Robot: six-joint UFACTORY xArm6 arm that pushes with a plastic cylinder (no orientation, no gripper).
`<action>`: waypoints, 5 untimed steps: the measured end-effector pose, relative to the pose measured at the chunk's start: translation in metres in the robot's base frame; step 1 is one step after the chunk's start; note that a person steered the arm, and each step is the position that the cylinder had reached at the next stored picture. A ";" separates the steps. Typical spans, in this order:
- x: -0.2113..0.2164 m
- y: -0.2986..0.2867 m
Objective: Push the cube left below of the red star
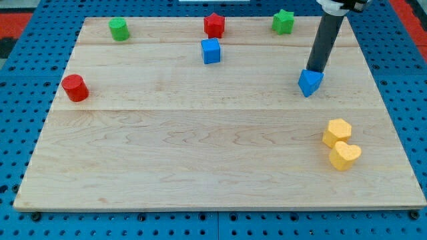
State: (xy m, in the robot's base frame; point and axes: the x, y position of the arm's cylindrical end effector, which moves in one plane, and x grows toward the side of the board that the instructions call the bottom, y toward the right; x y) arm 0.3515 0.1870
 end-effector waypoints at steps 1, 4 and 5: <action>-0.001 0.001; -0.058 -0.069; -0.073 -0.096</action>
State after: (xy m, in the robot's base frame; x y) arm 0.2786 0.0907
